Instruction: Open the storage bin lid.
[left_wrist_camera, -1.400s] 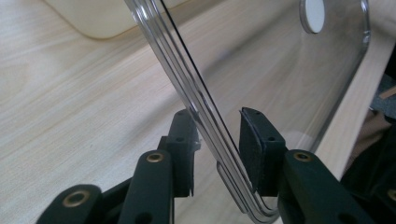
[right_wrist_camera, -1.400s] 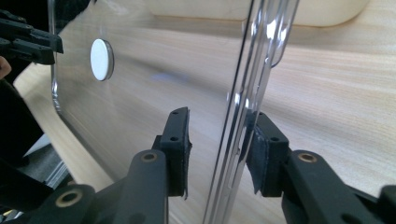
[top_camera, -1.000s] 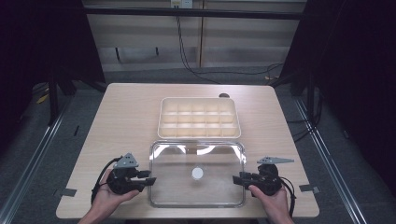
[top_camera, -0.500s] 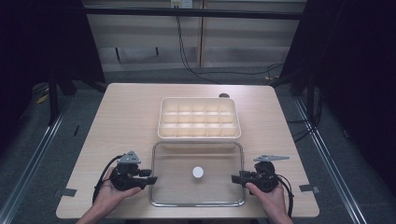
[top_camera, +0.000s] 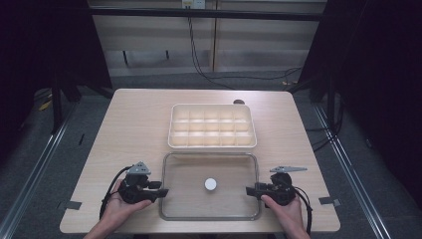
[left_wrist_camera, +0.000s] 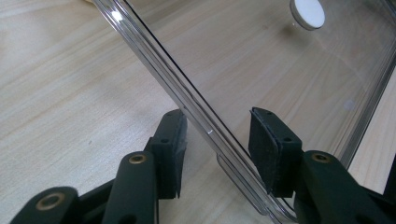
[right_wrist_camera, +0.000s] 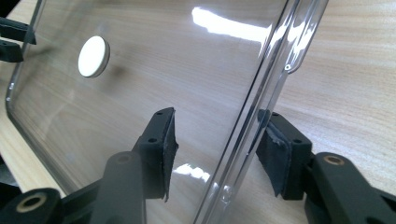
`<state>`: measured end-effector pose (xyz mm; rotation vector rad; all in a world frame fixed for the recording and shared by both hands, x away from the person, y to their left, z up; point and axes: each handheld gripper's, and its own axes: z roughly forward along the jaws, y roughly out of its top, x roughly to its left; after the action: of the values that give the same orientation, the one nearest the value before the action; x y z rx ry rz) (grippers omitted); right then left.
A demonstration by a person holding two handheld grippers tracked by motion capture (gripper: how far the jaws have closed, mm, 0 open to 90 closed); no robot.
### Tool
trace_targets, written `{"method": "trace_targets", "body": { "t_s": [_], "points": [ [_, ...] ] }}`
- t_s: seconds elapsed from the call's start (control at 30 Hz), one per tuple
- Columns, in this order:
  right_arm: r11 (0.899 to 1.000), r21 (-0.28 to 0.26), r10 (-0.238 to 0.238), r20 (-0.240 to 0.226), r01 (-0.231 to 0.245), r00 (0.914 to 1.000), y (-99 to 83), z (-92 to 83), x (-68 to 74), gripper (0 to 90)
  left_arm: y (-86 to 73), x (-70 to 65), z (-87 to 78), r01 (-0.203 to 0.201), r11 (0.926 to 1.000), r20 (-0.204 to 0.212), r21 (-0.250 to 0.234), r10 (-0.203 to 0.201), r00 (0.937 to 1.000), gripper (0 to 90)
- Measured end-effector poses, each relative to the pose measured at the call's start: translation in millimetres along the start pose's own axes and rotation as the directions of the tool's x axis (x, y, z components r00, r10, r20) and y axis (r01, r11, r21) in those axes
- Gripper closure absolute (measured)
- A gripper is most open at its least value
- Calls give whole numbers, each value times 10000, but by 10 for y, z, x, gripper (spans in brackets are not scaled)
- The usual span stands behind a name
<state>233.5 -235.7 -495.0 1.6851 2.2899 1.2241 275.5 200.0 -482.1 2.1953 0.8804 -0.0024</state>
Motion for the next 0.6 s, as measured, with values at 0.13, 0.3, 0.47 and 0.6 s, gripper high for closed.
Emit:
{"method": "trace_targets", "body": {
  "t_s": [0.13, 0.3, 0.47, 0.6],
  "points": [
    [10000, 33, -18, 217, 18, 9998, 5, 14, -2, 488, -3, 28, 18, 22, 10000, 135, 77, -23, 9999, 550],
    [10000, -40, -55, 267, 57, 9996, 7, 20, -6, 485, -4, 54, 28, 88, 9999, 310, 147, -93, 9995, 546],
    [9991, -73, -404, 604, 409, 9974, 19, 33, 8, 457, -1, 49, 48, 103, 9998, 303, 183, -108, 9995, 535],
    [9984, -76, -558, 737, 565, 9957, 29, 43, 11, 449, 0, 48, 62, 128, 9997, 278, 205, -133, 9995, 523]
  ]
}}
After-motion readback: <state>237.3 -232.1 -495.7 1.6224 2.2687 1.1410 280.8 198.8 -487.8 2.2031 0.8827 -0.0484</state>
